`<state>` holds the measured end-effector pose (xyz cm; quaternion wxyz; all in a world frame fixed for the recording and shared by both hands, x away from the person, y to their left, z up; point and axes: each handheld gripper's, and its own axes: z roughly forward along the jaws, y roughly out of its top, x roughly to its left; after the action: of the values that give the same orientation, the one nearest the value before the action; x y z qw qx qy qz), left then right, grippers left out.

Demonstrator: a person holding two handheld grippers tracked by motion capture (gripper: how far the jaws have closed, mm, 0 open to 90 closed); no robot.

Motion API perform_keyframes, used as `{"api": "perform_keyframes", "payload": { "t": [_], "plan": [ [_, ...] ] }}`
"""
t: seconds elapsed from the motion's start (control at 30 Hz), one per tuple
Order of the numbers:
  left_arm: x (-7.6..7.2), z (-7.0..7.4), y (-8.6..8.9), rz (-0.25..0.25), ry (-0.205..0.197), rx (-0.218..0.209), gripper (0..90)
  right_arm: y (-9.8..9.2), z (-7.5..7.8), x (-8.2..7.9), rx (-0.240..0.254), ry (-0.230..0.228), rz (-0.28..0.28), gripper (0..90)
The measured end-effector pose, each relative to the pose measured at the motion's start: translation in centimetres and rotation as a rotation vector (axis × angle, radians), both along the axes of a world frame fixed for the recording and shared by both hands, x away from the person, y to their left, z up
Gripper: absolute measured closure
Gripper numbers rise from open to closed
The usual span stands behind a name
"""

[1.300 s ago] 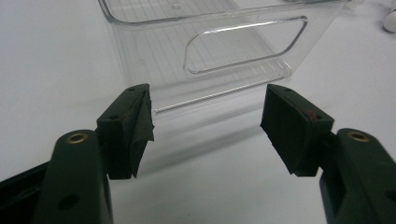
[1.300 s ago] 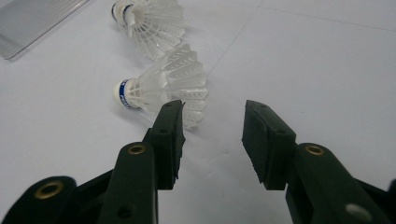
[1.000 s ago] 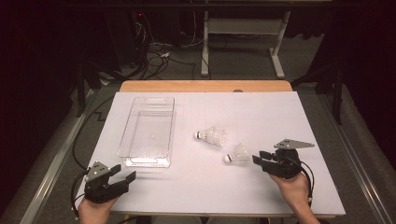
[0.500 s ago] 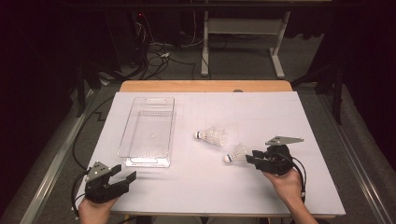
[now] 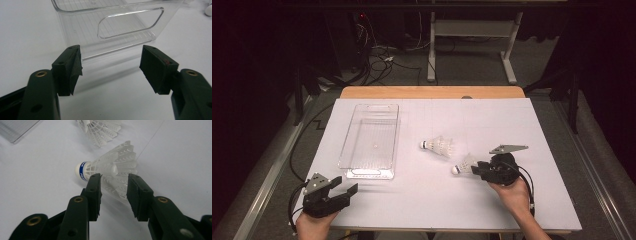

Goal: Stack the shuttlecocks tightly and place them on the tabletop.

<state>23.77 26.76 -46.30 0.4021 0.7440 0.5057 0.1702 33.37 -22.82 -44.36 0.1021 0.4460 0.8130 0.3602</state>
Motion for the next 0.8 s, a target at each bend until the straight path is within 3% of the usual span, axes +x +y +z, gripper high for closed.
{"api": "perform_keyframes", "payload": {
  "t": [0.5,0.8],
  "plan": [
    [-0.07,0.02,0.01,0.002,-0.002,-0.003,34.4,0.77,-0.20,0.52,-0.029,0.017,0.024,69.7],
    [-0.07,0.00,-0.06,-0.002,-0.004,0.002,34.4,0.89,-0.10,0.57,-0.031,0.021,0.041,77.6]
  ]
}}
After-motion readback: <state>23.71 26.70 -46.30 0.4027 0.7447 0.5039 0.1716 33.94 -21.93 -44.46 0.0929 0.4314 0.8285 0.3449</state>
